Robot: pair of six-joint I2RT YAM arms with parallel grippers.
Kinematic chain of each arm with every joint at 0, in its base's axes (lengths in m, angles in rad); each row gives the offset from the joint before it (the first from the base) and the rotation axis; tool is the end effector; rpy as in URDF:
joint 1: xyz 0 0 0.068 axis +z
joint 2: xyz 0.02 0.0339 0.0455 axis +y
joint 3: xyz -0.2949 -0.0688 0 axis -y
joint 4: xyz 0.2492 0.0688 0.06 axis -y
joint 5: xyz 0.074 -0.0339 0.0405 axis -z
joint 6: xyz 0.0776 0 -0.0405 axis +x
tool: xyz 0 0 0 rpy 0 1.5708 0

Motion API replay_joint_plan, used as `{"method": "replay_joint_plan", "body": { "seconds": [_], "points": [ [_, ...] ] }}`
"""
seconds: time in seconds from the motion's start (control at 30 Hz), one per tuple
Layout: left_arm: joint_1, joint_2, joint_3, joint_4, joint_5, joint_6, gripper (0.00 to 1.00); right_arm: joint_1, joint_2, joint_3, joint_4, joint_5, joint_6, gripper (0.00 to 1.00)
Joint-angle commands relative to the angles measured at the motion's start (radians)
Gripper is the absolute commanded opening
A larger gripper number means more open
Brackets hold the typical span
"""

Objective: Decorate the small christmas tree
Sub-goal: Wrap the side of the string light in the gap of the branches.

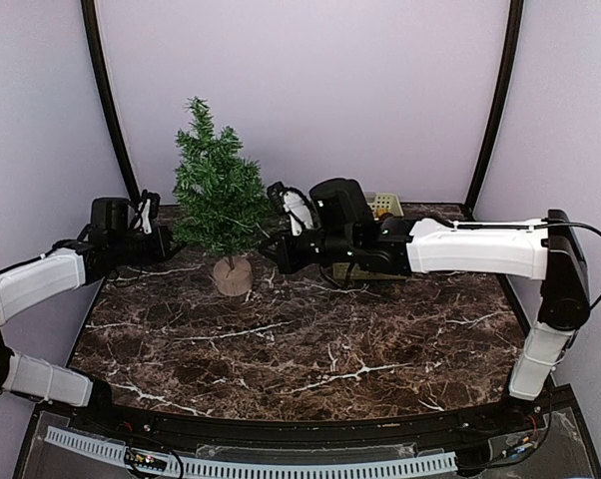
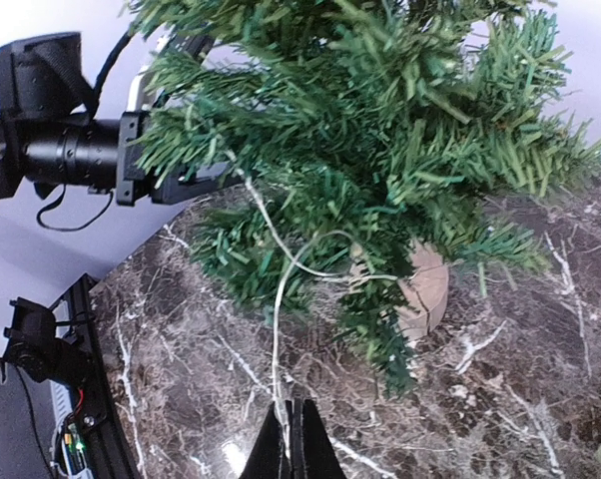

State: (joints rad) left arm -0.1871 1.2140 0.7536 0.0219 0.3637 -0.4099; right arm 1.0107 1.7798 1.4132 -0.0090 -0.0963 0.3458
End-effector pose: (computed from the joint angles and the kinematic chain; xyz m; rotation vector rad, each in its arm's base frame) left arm 0.2892 -0.0828 0.2706 0.0102 2.0577 -0.7412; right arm 0.2466 0.4073 0.3132 -0.7421 1.9408 0.9648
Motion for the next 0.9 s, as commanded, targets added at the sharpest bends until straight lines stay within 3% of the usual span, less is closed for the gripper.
{"method": "replay_joint_plan", "body": {
  "seconds": [0.0,0.13,0.27,0.33,0.4,0.47,0.6,0.87],
  "points": [
    [0.043,0.018,0.087,-0.053,0.007,0.096,0.04,0.046,-0.005,0.029,0.014,-0.040,0.030,0.00],
    [0.061,0.059,0.131,-0.041,0.010,0.126,0.07,0.071,0.012,0.046,0.027,-0.054,0.047,0.00],
    [0.064,0.052,0.157,-0.062,-0.068,0.138,0.17,0.075,0.019,0.057,0.029,-0.029,0.060,0.00],
    [0.064,0.009,0.152,-0.089,-0.147,0.138,0.32,0.074,0.014,0.063,0.018,0.008,0.060,0.00],
    [0.064,-0.055,0.136,-0.118,-0.223,0.139,0.53,0.069,0.009,0.072,0.012,0.044,0.052,0.00],
    [0.063,-0.124,0.122,-0.152,-0.252,0.143,0.62,0.059,0.003,0.086,-0.027,0.071,0.043,0.00],
    [0.041,-0.232,0.127,-0.243,-0.204,0.139,0.69,0.022,0.009,0.124,-0.073,0.082,0.021,0.00],
    [-0.190,-0.274,0.162,-0.265,-0.165,0.016,0.72,-0.063,0.045,0.189,-0.112,0.079,-0.010,0.00]
  ]
}}
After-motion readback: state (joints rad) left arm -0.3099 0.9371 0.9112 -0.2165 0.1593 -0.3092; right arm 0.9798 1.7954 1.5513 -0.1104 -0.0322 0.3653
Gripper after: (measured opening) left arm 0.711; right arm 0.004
